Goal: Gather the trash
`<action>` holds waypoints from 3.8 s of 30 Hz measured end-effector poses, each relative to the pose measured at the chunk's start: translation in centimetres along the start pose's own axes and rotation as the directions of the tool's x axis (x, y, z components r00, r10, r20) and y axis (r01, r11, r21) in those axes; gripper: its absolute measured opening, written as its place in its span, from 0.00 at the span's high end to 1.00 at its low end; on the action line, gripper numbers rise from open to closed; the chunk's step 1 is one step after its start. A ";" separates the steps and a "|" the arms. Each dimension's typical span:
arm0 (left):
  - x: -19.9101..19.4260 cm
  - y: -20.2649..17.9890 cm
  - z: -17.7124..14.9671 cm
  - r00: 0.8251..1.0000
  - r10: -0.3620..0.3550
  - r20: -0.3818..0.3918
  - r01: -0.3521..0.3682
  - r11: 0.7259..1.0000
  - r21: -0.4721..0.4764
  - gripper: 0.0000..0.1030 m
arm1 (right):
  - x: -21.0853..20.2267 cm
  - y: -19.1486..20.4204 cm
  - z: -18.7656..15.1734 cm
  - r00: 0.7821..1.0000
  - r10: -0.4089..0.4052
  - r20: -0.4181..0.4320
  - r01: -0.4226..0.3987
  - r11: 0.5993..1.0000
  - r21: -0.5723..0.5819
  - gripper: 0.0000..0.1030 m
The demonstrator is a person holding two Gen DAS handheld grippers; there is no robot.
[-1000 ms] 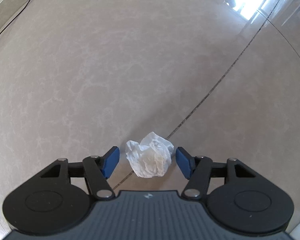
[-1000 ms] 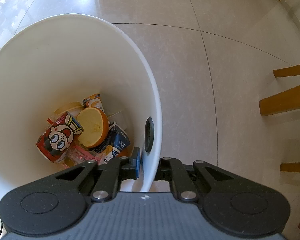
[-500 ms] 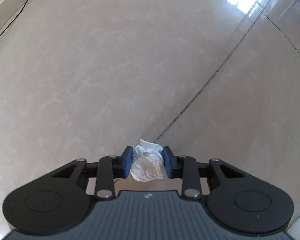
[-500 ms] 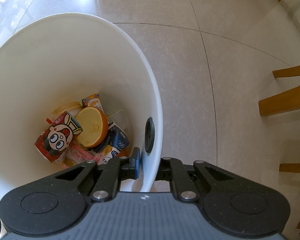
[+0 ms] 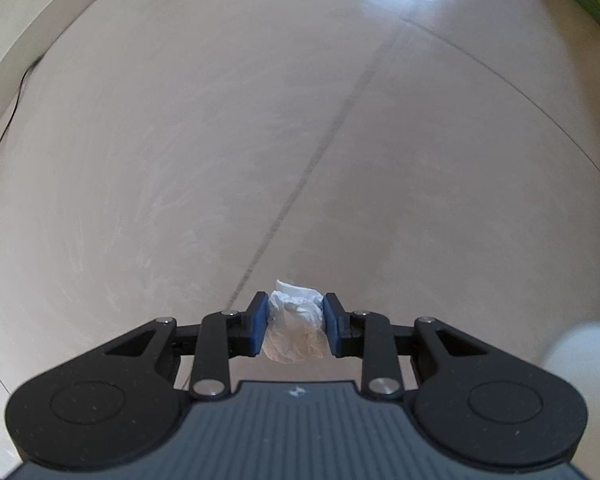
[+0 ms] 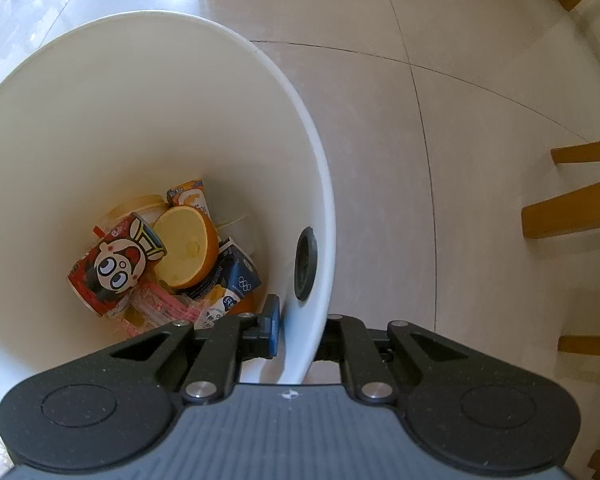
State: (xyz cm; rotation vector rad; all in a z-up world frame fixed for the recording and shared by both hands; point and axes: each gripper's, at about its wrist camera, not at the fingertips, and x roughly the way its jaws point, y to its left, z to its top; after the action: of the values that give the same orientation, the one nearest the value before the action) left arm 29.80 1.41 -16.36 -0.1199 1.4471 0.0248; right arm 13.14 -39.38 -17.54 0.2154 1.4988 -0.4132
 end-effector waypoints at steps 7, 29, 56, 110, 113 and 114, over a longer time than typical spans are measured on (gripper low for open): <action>-7.8 -6.7 -1.8 0.998 -0.058 0.005 0.054 0.958 0.281 0.73 | 0.1 -0.6 0.1 0.999 0.042 -0.016 -0.041 0.998 0.040 0.88; -21.3 -28.5 -8.2 0.928 -0.369 -0.047 0.287 0.630 0.722 0.72 | 0.0 -1.3 0.3 0.997 0.071 -0.022 -0.069 0.995 0.068 0.88; -22.0 -29.0 -10.4 0.956 -0.263 0.126 0.086 0.665 0.742 0.14 | -1.2 -1.8 -0.1 0.996 0.088 0.001 -0.088 0.994 0.058 0.88; -29.3 -23.0 -17.8 0.995 -0.010 0.096 -0.050 0.798 0.600 0.03 | -20.3 -1.1 -7.3 0.987 0.108 0.122 -0.110 0.994 0.011 0.00; -29.3 -23.0 -17.6 0.997 -0.007 0.076 -0.040 0.803 0.594 0.03 | -20.5 -1.1 -7.3 0.986 0.107 0.130 -0.108 0.994 0.004 0.00; -29.4 -23.0 -17.7 0.997 -0.007 0.075 -0.039 0.803 0.594 0.03 | -20.4 -1.1 -7.3 0.986 0.107 0.127 -0.108 0.994 0.002 0.00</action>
State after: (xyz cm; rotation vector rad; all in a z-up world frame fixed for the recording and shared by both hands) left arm 10.76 -21.52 12.20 0.4114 1.3203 -0.4115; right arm 5.58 -34.86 2.29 0.2710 1.3546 -0.3412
